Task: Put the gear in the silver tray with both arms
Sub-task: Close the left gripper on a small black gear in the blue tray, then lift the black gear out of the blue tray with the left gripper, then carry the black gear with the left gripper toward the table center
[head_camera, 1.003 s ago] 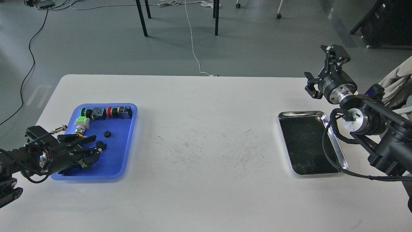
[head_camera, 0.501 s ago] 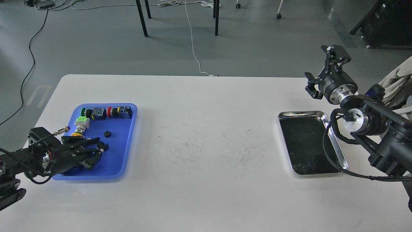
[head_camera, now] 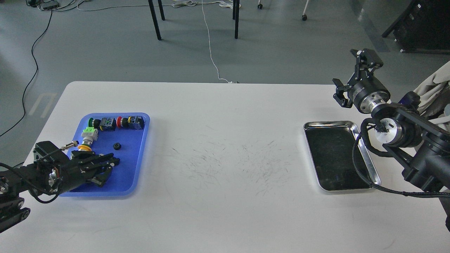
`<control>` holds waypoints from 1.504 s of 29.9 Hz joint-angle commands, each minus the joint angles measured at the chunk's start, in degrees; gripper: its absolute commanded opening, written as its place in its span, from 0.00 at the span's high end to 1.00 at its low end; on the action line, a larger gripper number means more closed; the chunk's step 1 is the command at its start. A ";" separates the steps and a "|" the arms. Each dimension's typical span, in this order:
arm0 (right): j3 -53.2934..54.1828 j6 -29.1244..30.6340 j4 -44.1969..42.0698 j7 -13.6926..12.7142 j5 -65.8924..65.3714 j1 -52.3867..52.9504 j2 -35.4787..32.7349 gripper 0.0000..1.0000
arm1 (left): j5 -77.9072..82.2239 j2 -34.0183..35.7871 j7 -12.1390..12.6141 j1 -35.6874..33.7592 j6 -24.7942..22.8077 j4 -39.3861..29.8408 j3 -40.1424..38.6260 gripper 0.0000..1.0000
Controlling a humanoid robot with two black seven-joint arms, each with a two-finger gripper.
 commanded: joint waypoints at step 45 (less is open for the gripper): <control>-3.51 -0.26 -0.54 -1.76 4.12 9.40 -3.58 0.01 | -8.30 -36.09 0.01 -27.55 -16.98 -0.57 5.02 0.88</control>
